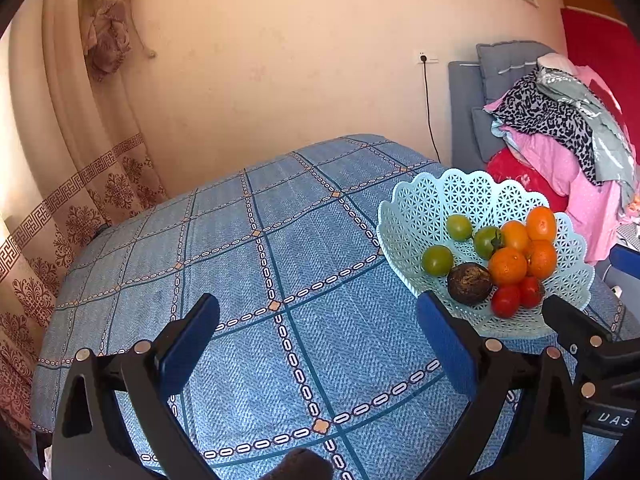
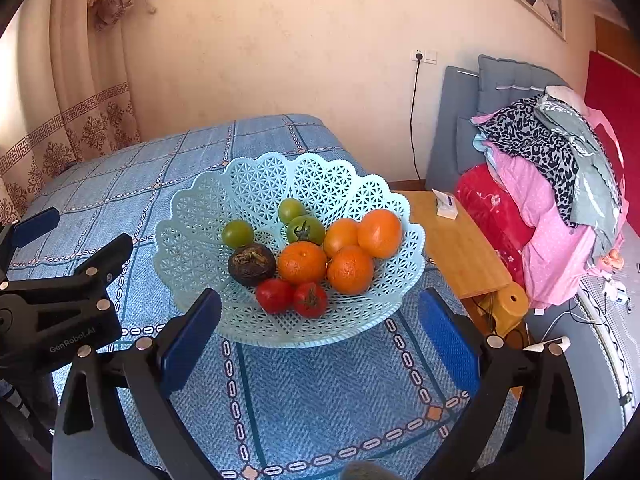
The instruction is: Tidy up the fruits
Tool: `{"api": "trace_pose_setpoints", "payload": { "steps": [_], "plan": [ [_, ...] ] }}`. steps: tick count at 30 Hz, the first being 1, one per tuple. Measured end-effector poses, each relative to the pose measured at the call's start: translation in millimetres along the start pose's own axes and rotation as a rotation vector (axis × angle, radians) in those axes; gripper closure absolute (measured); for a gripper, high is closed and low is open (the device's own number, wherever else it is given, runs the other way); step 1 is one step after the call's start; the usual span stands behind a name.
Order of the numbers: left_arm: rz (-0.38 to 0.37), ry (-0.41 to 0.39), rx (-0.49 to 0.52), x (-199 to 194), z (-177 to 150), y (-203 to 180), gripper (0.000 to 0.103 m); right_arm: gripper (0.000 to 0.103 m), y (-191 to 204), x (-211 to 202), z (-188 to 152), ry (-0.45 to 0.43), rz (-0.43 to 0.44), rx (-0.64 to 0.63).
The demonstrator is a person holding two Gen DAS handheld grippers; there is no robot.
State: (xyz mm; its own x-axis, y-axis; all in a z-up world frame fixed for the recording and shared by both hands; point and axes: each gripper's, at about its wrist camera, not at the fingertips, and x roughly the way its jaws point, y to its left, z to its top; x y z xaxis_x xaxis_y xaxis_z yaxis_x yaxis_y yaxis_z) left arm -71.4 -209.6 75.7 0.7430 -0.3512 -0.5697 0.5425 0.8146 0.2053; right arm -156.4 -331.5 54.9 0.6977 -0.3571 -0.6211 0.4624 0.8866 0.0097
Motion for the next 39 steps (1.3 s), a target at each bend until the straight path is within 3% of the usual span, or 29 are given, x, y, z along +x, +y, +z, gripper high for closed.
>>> {"api": "trace_pose_setpoints", "payload": {
  "steps": [16, 39],
  "plan": [
    [0.002, 0.02, 0.033, 7.4, -3.1, -9.9, 0.005, 0.003, 4.8, 8.6, -2.1, 0.015, -0.042, -0.036],
    [0.004, 0.02, 0.038, 7.7, -4.9, -11.4, 0.005, 0.003, 5.6, 9.0, -2.9, 0.019, -0.039, -0.041]
  ]
}}
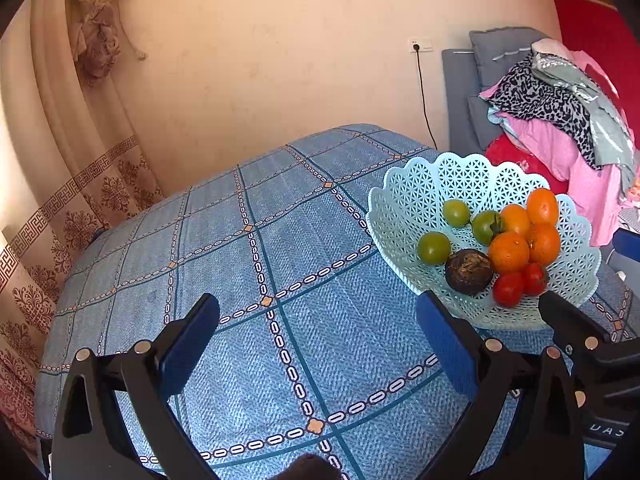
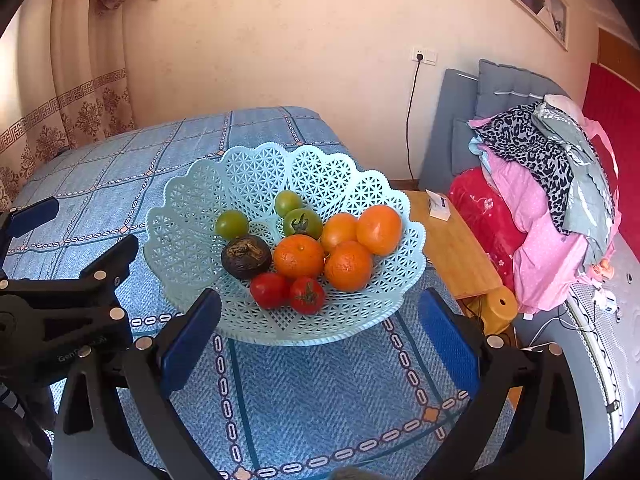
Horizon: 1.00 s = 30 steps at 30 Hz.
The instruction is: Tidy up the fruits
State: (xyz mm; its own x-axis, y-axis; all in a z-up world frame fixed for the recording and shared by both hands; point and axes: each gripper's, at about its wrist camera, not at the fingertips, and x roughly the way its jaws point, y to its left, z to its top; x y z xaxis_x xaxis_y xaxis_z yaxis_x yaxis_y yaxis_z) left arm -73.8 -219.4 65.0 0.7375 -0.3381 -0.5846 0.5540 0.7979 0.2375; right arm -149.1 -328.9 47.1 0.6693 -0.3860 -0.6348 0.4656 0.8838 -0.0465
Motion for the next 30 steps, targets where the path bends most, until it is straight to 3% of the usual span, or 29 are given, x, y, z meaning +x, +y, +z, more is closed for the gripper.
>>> {"api": "trace_pose_setpoints", "payload": {
  "steps": [30],
  "plan": [
    [0.029, -0.022, 0.02, -2.2, -1.7, -2.6, 0.005, 0.003, -0.2, 0.2, -0.2, 0.0, 0.0, 0.0]
  ]
}}
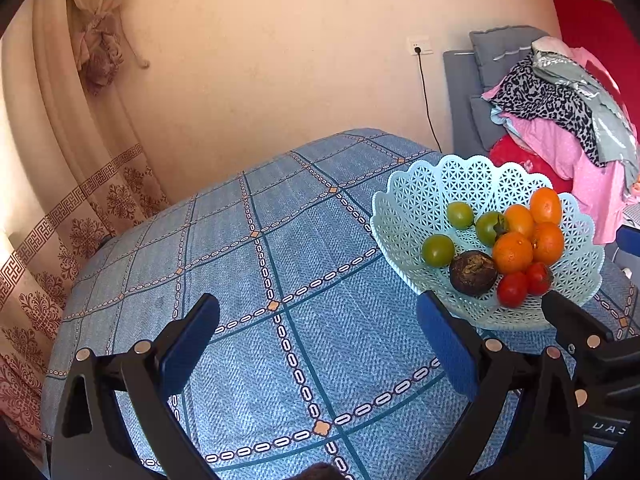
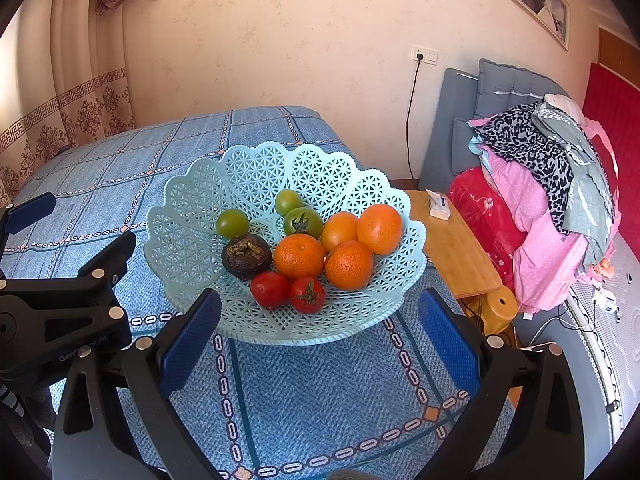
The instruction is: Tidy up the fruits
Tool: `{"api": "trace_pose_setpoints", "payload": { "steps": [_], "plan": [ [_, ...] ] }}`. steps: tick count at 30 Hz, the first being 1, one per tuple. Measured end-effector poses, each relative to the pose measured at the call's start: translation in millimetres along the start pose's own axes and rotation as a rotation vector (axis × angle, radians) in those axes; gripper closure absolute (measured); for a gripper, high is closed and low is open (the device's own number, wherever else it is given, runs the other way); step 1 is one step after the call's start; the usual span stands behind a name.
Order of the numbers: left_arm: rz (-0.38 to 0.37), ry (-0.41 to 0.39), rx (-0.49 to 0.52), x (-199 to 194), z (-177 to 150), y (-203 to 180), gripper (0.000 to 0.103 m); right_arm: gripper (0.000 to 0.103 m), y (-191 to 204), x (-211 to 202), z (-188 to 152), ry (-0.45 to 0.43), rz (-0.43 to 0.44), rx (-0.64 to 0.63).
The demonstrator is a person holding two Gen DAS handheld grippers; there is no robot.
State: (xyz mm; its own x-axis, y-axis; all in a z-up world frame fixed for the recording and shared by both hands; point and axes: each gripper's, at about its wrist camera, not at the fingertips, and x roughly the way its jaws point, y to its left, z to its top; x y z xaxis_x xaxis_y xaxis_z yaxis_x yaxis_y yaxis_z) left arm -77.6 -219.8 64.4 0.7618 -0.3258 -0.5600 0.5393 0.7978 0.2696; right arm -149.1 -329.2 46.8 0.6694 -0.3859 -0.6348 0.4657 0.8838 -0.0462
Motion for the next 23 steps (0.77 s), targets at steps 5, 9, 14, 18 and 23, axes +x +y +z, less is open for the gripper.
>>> {"api": "trace_pose_setpoints", "payload": {
  "steps": [5, 9, 14, 18, 23],
  "plan": [
    [0.009, -0.004, 0.003, -1.3, -0.3, -0.7, 0.005, 0.003, -0.5, 0.1, 0.1, 0.0, 0.0, 0.0],
    [0.014, -0.007, 0.007, -2.4, -0.1, -1.0, 0.005, 0.003, -0.7, 0.2, 0.2, 0.0, 0.0, -0.001],
    [0.004, -0.001, 0.002, -2.7, -0.2, 1.4, 0.005, 0.003, -0.6, 0.3, 0.3, 0.001, 0.001, 0.001],
    [0.003, 0.01, -0.003, -2.3, -1.0, 2.8, 0.005, 0.003, -1.0, -0.1, -0.3, 0.001, -0.001, 0.001],
    [0.01, 0.023, -0.01, -1.8, -4.1, 6.2, 0.005, 0.003, -3.2, 0.0, -0.6, 0.007, 0.002, 0.011]
  ]
}}
